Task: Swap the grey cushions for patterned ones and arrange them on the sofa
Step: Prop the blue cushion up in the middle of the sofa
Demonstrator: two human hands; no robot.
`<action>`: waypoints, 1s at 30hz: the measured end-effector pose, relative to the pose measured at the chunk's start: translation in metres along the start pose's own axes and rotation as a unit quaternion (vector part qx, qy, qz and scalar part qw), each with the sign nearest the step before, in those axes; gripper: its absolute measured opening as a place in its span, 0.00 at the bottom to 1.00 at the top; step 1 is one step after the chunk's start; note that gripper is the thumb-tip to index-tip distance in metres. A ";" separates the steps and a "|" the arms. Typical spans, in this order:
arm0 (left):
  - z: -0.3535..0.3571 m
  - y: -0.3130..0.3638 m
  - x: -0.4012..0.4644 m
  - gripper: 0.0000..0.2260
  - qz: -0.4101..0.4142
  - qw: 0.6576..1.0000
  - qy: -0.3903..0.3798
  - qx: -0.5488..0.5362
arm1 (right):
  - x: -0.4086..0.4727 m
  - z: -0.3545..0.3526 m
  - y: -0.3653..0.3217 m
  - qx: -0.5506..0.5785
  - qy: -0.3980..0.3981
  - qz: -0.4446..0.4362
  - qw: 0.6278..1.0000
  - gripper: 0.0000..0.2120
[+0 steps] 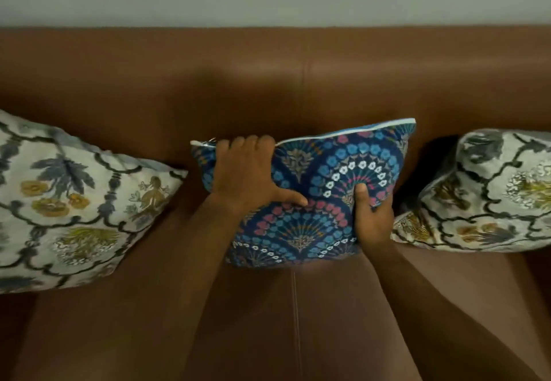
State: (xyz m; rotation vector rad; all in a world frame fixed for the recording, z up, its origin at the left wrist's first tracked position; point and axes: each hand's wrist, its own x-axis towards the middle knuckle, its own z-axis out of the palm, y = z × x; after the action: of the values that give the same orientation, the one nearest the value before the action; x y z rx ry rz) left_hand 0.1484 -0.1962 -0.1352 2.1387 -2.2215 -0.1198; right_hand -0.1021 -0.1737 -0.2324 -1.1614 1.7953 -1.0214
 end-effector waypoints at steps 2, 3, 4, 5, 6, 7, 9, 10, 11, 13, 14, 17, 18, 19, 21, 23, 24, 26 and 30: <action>0.004 -0.018 -0.022 0.48 -0.071 0.991 0.049 -0.099 | -0.002 -0.005 -0.022 -0.019 -0.001 -0.060 0.998 0.36; 0.006 -0.028 -0.038 0.48 -0.117 0.979 0.064 -0.154 | -0.001 -0.004 -0.039 -0.051 -0.009 -0.088 0.995 0.39; 0.007 -0.035 -0.055 0.50 -0.163 0.963 0.067 -0.203 | 0.001 -0.001 -0.058 -0.097 -0.013 -0.118 0.988 0.42; 0.007 -0.040 -0.070 0.53 -0.203 0.948 0.071 -0.234 | 0.003 0.004 -0.078 -0.142 -0.014 -0.154 0.978 0.42; 0.007 -0.044 -0.080 0.56 -0.236 0.934 0.079 -0.254 | 0.006 0.009 -0.097 -0.174 -0.018 -0.193 0.966 0.40; 0.008 -0.045 -0.083 0.59 -0.261 0.923 0.088 -0.269 | 0.009 0.015 -0.111 -0.193 -0.030 -0.227 0.954 0.39; 0.009 -0.047 -0.076 0.60 -0.281 0.921 0.086 -0.256 | 0.016 0.022 -0.124 -0.197 -0.067 -0.251 0.945 0.41; 0.011 -0.048 -0.070 0.59 -0.278 0.927 0.086 -0.236 | 0.020 0.024 -0.122 -0.188 -0.074 -0.247 0.948 0.43; 0.014 -0.051 -0.064 0.57 -0.270 0.933 0.088 -0.220 | 0.023 0.024 -0.117 -0.176 -0.068 -0.240 0.952 0.44; 0.022 -0.056 -0.057 0.55 -0.257 0.942 0.085 -0.199 | 0.026 0.027 -0.104 -0.167 -0.044 -0.244 0.954 0.42; 0.025 -0.058 -0.057 0.55 -0.255 0.945 0.081 -0.188 | 0.025 0.029 -0.101 -0.170 -0.037 -0.250 0.952 0.41; 0.026 -0.060 -0.064 0.56 -0.248 0.946 0.084 -0.189 | 0.018 0.032 -0.096 -0.181 -0.030 -0.247 0.952 0.41; 0.022 -0.057 -0.067 0.58 -0.249 0.946 0.084 -0.192 | 0.016 0.030 -0.095 -0.185 -0.029 -0.246 0.951 0.42; 0.018 -0.051 -0.069 0.61 -0.247 0.946 0.088 -0.192 | 0.015 0.025 -0.093 -0.186 -0.023 -0.251 0.950 0.42; 0.007 -0.027 -0.078 0.62 -0.213 0.949 0.126 -0.194 | 0.009 0.006 -0.087 -0.181 -0.004 -0.256 0.950 0.40; -0.004 0.016 -0.088 0.55 -0.121 0.953 0.193 -0.199 | -0.001 -0.027 -0.072 -0.179 0.018 -0.233 0.956 0.37; -0.007 0.041 -0.092 0.51 -0.072 0.951 0.215 -0.209 | -0.007 -0.045 -0.060 -0.178 0.029 -0.210 0.961 0.36; -0.015 0.096 -0.093 0.44 0.019 0.946 0.214 -0.244 | -0.022 -0.092 -0.032 -0.176 0.062 -0.139 0.972 0.33; -0.031 0.196 -0.065 0.37 0.141 0.949 0.111 -0.259 | -0.019 -0.196 0.021 -0.126 0.144 0.008 0.981 0.33</action>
State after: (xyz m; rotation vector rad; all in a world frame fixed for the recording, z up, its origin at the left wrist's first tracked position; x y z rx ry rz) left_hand -0.0414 -0.1243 -0.0847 1.4749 -2.0459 -0.3812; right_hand -0.2778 -0.1076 -0.1706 -1.1921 2.2117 -1.0149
